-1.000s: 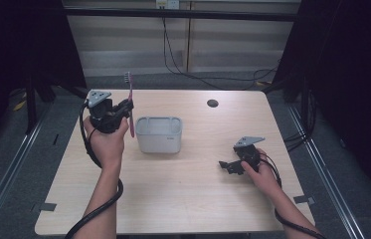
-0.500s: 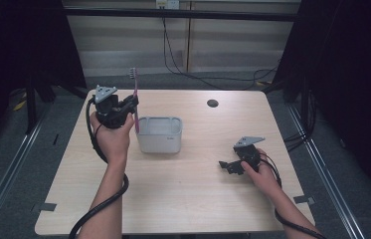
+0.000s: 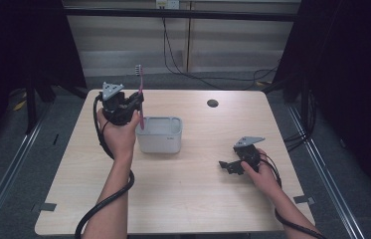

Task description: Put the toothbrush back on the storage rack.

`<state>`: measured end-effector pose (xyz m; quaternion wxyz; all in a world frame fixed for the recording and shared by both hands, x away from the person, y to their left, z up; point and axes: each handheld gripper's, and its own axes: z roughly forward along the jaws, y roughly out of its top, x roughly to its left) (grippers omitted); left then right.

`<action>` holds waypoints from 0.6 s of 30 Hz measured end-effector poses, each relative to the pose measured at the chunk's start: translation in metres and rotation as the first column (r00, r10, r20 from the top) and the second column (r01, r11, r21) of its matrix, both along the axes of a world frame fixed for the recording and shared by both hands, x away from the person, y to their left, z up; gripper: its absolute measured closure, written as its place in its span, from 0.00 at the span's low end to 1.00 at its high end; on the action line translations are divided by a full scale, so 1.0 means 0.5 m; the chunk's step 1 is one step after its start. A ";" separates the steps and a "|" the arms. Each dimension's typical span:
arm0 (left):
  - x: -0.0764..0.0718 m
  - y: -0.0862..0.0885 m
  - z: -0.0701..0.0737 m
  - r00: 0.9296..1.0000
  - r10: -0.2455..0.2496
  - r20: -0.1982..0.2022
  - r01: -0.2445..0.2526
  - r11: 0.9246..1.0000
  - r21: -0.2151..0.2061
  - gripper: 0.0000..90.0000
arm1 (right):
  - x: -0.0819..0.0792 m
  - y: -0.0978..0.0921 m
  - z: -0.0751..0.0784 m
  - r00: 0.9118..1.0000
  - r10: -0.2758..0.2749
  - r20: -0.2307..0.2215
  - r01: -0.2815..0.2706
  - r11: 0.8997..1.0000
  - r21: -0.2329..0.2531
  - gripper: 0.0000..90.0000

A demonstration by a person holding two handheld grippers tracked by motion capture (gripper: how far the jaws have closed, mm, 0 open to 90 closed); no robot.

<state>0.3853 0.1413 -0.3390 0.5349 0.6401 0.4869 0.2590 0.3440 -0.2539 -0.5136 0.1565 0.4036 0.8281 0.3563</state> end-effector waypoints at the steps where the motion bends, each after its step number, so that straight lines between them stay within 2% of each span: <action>1: 0.001 0.000 -0.001 1.000 0.001 0.002 -0.001 1.000 0.002 0.90 | 0.000 0.000 0.000 1.000 0.000 0.000 0.000 1.000 0.000 0.13; 13: 0.012 -0.010 -0.015 1.000 0.002 0.001 -0.003 1.000 0.028 0.90 | 0.000 0.000 0.000 1.000 -0.001 -0.002 0.001 1.000 0.001 0.13; 18: 0.015 -0.007 -0.020 1.000 0.016 0.018 -0.016 0.999 0.041 0.90 | 0.000 0.000 0.000 1.000 0.001 0.000 -0.001 1.000 0.000 0.13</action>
